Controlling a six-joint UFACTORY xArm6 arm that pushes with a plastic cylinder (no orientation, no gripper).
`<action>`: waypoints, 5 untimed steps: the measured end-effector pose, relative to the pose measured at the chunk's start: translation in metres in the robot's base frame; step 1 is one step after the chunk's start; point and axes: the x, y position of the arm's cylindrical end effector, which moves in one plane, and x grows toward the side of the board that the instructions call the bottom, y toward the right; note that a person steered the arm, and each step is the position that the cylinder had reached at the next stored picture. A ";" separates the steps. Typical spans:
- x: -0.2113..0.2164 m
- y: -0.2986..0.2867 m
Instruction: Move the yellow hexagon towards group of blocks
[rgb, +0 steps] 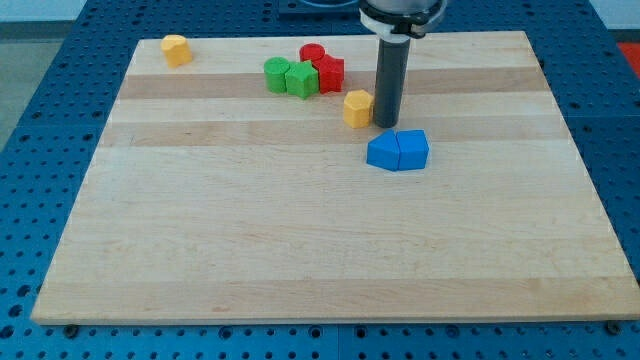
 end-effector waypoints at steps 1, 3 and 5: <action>-0.004 -0.011; -0.033 -0.037; -0.040 -0.059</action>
